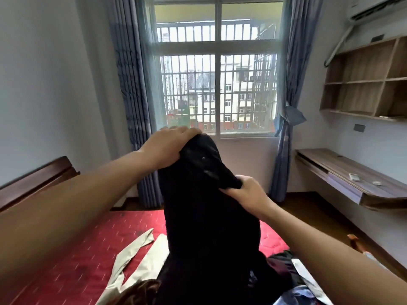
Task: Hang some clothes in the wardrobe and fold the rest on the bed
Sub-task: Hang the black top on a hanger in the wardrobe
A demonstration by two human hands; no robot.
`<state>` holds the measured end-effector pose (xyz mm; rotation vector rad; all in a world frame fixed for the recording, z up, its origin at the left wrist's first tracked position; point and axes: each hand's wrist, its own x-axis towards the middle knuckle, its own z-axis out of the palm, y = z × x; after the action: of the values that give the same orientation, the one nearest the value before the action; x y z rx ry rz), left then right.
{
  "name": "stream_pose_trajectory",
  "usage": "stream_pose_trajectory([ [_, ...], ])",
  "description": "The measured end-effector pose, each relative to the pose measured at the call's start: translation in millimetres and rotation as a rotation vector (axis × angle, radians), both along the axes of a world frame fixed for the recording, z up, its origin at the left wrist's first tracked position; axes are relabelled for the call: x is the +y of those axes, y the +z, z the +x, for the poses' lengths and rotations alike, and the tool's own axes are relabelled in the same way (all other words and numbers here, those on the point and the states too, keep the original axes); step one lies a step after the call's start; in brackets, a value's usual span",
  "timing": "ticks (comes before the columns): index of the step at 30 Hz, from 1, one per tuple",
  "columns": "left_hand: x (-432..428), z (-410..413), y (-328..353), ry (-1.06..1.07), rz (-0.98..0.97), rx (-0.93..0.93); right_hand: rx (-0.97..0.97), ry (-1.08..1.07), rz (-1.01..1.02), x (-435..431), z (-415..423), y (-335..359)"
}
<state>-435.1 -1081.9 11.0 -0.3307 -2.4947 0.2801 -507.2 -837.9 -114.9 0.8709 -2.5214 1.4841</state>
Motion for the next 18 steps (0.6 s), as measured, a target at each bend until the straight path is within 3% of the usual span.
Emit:
stream_pose_trajectory([
  [2, -15.4, -3.0, -8.6, 0.055, 0.077, -0.074, 0.089, -0.037, 0.032, 10.2, -1.7, 23.9],
  [6, -26.1, -13.6, -16.8, -0.092, 0.386, -0.188, 0.191, -0.029, 0.223, 30.2, 2.8, 67.8],
  [9, -30.7, -21.2, -23.3, -0.136, 0.398, -0.234, 0.261, -0.068, 0.290, 52.6, 3.3, 92.2],
  [12, -32.1, -27.7, -35.5, -0.042, 0.304, -0.282, 0.436, -0.140, 0.503, 76.9, -1.1, 106.6],
  [15, -21.4, -32.3, -44.2, 0.052, 0.195, -0.153, 0.575, -0.249, 0.721, 95.8, -8.8, 109.7],
  [18, -14.6, -30.9, -33.8, -0.004, 0.401, -0.051, 0.418, -0.283, 0.793, 113.8, -10.5, 90.8],
])
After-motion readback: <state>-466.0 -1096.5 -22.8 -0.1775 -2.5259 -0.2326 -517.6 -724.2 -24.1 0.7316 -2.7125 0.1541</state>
